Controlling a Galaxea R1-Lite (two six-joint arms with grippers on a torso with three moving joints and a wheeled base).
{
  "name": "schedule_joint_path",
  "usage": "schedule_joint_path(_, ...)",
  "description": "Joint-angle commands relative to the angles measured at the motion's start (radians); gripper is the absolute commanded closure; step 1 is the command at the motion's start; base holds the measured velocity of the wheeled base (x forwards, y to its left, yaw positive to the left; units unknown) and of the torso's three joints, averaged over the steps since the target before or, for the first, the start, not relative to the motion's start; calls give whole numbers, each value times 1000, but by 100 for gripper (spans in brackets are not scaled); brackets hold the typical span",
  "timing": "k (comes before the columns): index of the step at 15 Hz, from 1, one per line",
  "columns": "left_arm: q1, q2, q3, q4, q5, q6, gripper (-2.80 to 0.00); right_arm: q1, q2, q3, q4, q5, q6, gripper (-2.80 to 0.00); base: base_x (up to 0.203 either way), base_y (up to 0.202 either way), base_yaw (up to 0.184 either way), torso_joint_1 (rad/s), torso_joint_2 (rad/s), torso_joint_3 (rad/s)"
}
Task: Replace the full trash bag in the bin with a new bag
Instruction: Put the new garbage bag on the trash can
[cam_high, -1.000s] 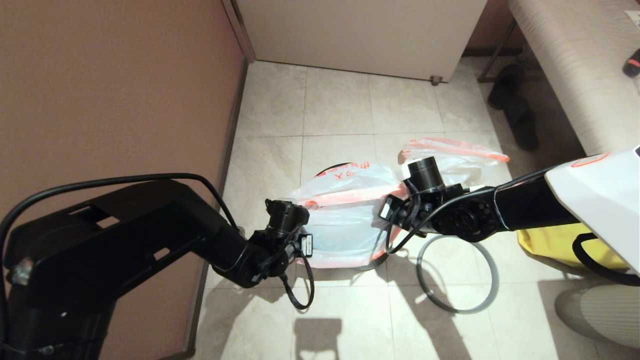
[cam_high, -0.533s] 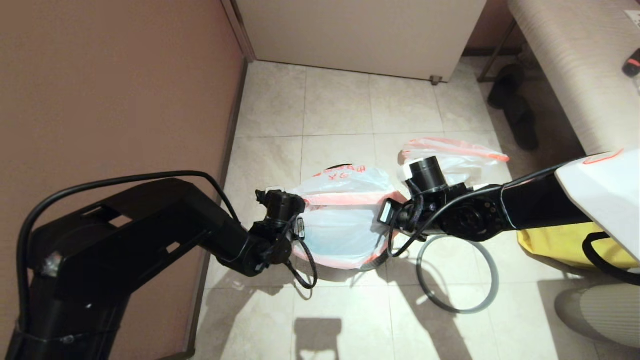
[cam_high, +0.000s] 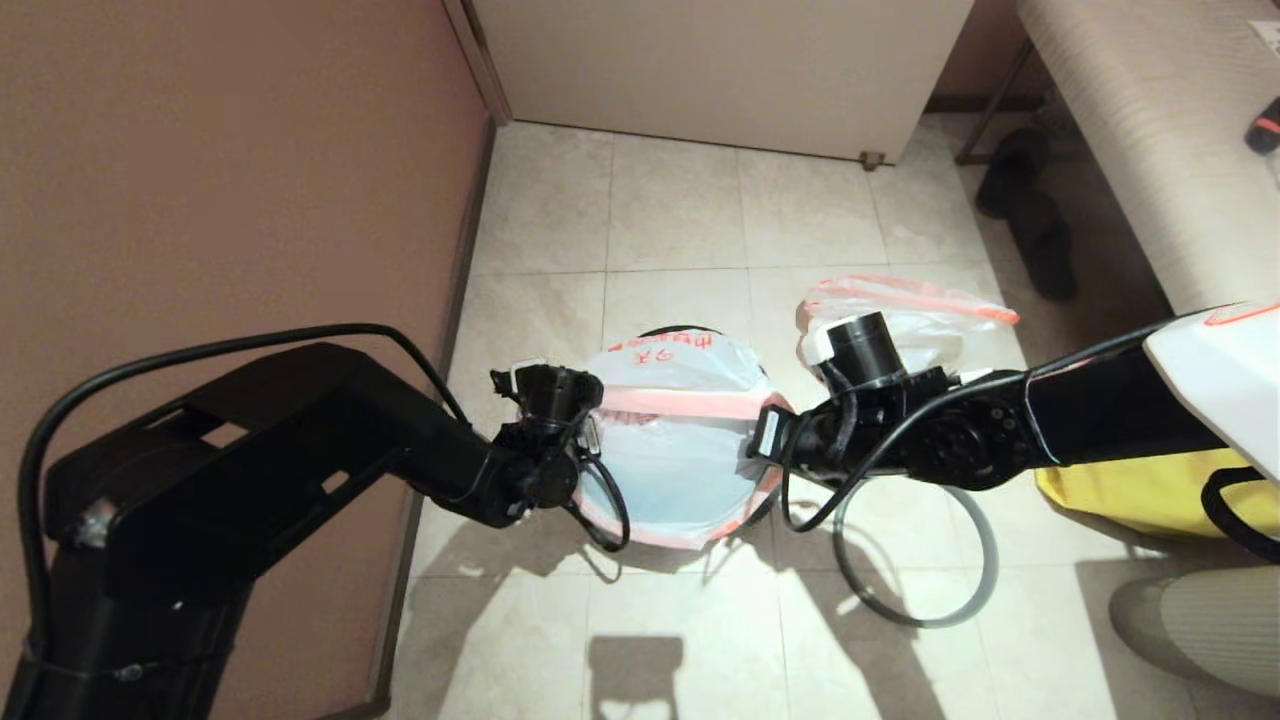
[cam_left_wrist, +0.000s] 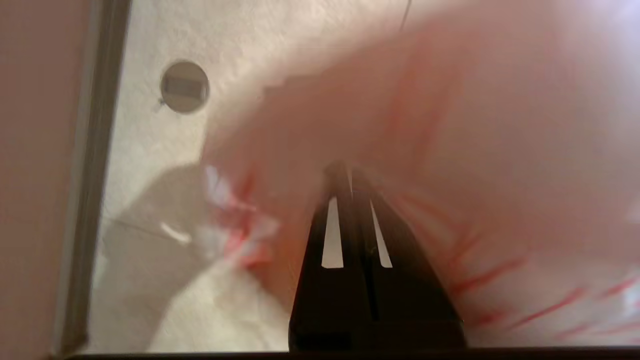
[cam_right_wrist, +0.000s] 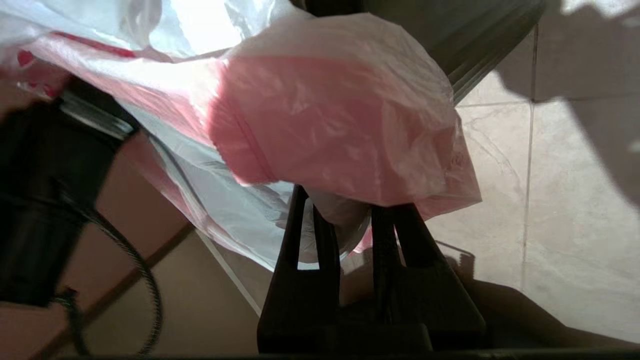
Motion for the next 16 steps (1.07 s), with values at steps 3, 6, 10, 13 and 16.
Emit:
schedule_joint_path(3, 5, -102, -15, 131, -141, -112, 0, 13, 3, 23, 1, 0, -39, 0, 0, 0, 0, 0, 0, 0)
schedule_joint_path(6, 23, -69, -35, 133, -142, -114, 0, 16, -5, 37, 2, 5, -56, 0, 0, 0, 0, 0, 0, 0)
schedule_joint_path(10, 32, -70, -39, 130, -121, -114, 0, 19, -14, 54, 0, 11, -81, 0, 0, 0, 0, 0, 0, 0)
schedule_joint_path(13, 37, -54, -58, 129, -89, -114, 0, 25, -26, 91, 0, 40, -139, 0, 0, 0, 0, 0, 0, 0)
schedule_joint_path(16, 35, -47, -58, 135, -90, -113, 0, 24, -32, 100, 1, 92, -153, 0, 0, 0, 0, 0, 0, 0)
